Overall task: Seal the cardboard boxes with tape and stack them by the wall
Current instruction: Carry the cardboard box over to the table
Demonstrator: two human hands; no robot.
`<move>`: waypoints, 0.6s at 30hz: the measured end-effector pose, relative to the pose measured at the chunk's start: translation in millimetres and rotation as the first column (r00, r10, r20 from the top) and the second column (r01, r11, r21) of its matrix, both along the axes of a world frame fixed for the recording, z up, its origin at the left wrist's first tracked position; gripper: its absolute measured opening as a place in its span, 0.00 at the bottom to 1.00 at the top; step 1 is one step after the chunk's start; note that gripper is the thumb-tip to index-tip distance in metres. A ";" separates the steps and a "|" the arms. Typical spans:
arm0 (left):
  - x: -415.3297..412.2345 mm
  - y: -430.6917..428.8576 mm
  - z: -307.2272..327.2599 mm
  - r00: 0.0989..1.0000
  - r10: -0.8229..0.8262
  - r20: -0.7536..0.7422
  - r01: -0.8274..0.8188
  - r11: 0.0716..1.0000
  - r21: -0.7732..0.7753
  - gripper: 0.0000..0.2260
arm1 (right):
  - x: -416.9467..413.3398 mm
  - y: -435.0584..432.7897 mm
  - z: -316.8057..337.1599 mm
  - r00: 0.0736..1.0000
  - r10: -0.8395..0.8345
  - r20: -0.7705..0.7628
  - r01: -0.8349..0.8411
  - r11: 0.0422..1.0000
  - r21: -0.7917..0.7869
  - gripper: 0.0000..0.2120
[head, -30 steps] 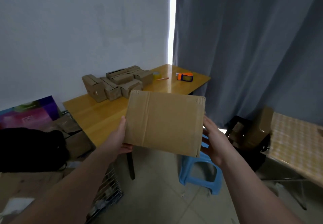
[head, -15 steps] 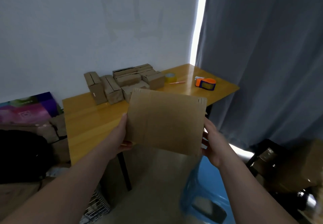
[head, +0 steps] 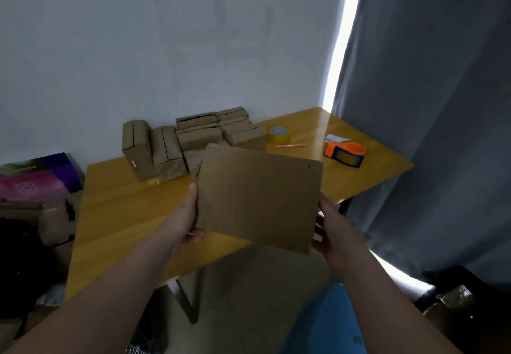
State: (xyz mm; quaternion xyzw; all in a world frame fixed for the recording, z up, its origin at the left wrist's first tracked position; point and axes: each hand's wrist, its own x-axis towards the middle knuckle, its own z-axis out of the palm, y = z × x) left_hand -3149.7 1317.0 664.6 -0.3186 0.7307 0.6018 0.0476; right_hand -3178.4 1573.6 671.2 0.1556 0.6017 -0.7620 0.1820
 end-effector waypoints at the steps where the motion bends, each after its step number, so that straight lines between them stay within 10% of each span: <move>1: -12.3 -2.0 -1.6 1.000 -0.006 0.005 0.006 1.000 -0.001 0.30 | -12.5 -2.6 -2.0 1.000 -0.006 0.006 0.006 1.000 0.006 0.18; 18: -214.4 -86.0 -15.7 0.907 -0.366 0.210 0.401 0.902 -0.158 0.31 | -209.3 -77.7 -57.4 0.975 -0.119 0.189 0.091 0.985 0.150 0.17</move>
